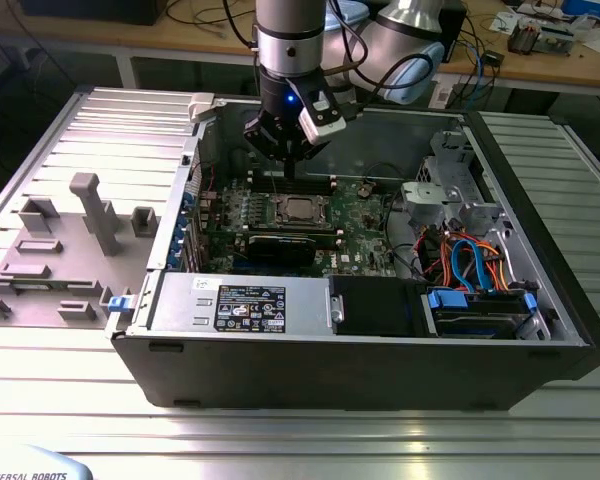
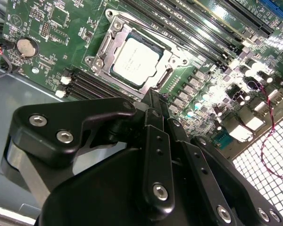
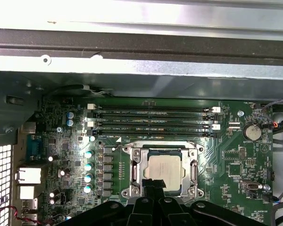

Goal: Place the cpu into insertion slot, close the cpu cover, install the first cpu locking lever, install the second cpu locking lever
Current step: 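Install the first cpu locking lever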

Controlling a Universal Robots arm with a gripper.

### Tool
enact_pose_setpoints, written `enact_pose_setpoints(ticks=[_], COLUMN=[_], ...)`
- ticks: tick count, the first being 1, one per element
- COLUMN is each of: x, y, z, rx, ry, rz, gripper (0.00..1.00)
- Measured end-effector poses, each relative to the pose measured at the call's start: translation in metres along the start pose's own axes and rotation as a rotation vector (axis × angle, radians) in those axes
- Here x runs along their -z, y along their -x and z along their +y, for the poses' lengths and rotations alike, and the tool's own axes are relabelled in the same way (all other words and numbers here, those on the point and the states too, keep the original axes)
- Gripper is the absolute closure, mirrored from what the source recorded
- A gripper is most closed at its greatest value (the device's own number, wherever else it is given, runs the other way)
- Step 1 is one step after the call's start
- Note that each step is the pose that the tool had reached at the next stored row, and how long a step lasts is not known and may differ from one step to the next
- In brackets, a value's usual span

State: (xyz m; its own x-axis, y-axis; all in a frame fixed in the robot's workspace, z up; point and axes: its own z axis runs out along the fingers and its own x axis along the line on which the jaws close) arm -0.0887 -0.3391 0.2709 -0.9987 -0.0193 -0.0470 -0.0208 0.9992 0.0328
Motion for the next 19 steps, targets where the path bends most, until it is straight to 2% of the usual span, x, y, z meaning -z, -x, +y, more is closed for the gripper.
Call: enact_pose_setpoints(ticks=[3,8,14,16,19], x=[0.0000,0.0004,0.0009,0.0012,0.0008], y=[-0.0007,-0.0072,-0.0196,-0.0270,-0.0342], z=[0.0000,0.0001,0.0004,0.0005,0.0012], rx=[0.000,0.000,0.000,0.000,-0.001], ry=[0.0000,-0.0001,0.0007,0.0016,0.0016], rz=[0.0000,0.0000,0.0000,-0.0001,0.0000], gripper=[0.89,0.89,0.89,0.89,0.89])
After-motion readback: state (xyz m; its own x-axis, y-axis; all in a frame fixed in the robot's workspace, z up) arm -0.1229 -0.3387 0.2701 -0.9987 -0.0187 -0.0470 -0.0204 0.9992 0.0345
